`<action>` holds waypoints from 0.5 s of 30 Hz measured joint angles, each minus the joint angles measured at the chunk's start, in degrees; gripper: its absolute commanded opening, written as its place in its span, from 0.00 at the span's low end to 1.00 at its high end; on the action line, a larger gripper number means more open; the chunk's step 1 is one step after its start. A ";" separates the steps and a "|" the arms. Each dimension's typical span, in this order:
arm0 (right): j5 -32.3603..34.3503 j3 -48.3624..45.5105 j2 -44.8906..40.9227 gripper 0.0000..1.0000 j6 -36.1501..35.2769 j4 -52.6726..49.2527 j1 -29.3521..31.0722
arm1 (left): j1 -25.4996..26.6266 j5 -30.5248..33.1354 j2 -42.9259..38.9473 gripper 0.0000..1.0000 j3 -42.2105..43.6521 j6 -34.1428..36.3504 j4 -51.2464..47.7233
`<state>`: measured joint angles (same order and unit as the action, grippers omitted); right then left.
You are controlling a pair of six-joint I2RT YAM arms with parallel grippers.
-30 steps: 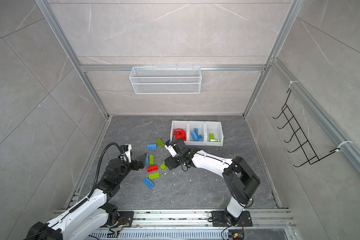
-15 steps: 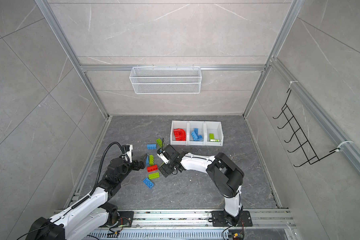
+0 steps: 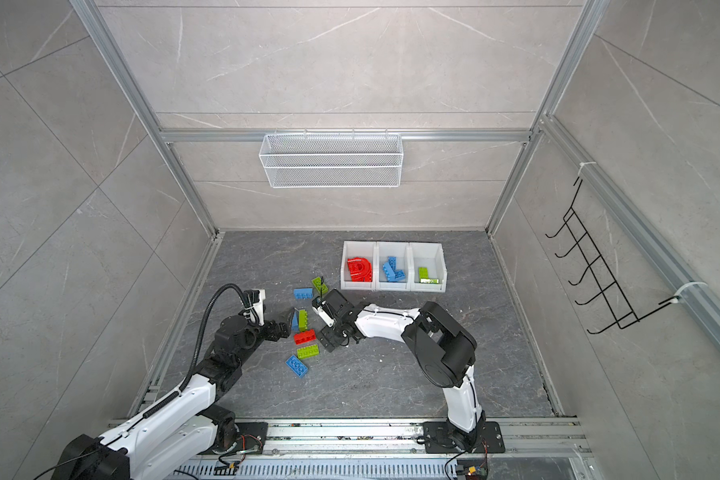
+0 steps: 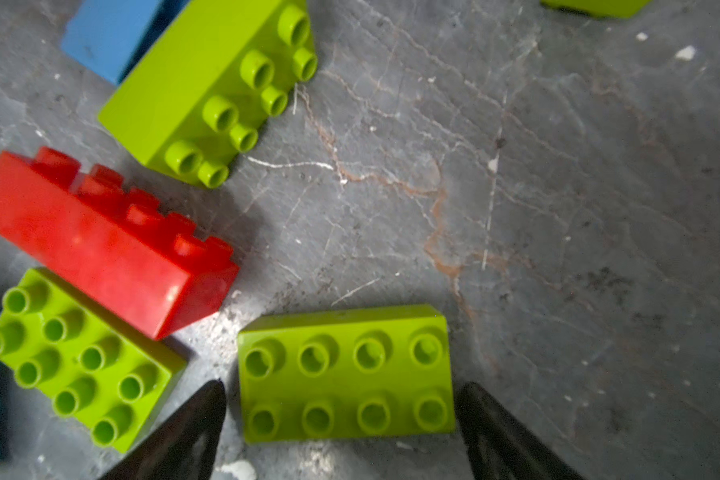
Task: Sort the legos into containers by color
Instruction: 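Lower the right gripper and grasp the lime-green 2x4 brick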
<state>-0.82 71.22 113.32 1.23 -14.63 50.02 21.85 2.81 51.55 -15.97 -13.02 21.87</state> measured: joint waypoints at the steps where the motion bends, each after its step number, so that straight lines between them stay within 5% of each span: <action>1: 0.13 0.04 0.11 0.81 0.02 0.13 0.00 | 0.00 0.00 0.00 1.00 0.00 -0.02 0.00; 15: 1.27 -3.56 -1.99 0.51 1.62 4.35 -0.35 | 0.00 0.00 -0.37 1.00 0.00 -0.02 0.00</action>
<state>0.45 67.66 111.33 2.85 -10.28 49.67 21.85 2.81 51.18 -15.97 -13.04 21.87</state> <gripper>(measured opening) 0.658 0.999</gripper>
